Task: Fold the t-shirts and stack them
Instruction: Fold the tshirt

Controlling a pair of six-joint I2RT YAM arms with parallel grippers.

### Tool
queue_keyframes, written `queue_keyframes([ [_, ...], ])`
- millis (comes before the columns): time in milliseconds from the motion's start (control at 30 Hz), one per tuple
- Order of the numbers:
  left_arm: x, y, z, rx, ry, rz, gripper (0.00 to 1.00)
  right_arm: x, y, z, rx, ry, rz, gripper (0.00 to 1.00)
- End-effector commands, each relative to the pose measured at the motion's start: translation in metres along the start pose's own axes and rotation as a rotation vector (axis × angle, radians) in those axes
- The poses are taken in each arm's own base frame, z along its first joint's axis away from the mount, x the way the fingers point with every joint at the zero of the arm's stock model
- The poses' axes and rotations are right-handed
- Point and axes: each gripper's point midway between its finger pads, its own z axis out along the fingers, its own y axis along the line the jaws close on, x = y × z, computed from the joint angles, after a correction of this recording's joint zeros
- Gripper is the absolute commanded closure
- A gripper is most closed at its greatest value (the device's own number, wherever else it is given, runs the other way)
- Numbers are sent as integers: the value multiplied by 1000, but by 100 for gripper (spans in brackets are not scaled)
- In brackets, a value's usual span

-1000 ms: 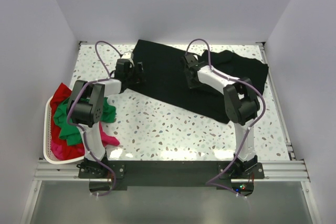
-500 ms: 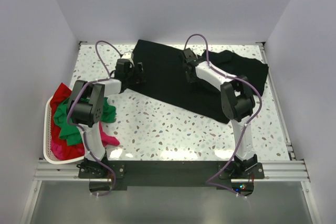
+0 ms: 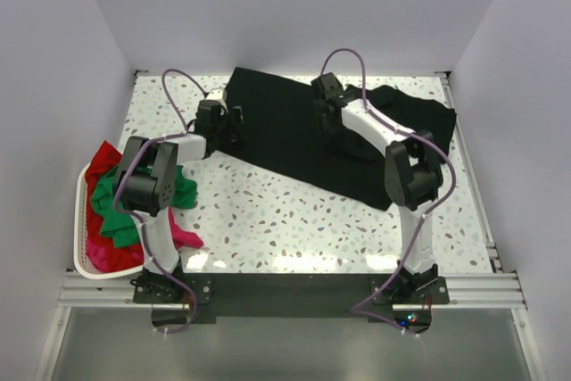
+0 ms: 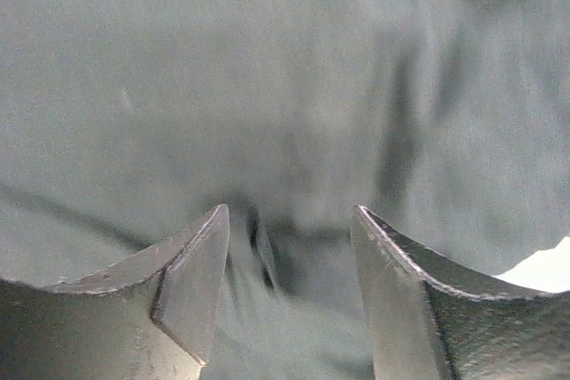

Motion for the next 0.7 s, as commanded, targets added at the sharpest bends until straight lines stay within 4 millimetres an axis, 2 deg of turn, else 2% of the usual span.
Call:
queue_keyframes([
  [0,-23,1,-7,-5,-58,2,0,-2,-10,-53,-89,-63,74,38],
  [33,-23,0,-7,0,-58,3,0,22,-10,-50,-98,-22,66,36],
  [200,-21,-1,-6,12,-55,0,0,64,-1,-64,-202,17,113,34],
  [233,-21,-2,-7,14,-56,-1,0,80,1,-62,-219,49,108,34],
  [367,-19,-2,-5,17,-51,-1,0,99,4,-56,-228,93,111,33],
  [567,-18,0,-5,9,-46,1,0,103,7,-32,-221,143,144,33],
  [667,-19,2,-7,0,-49,4,0,97,2,-22,-200,144,160,33],
])
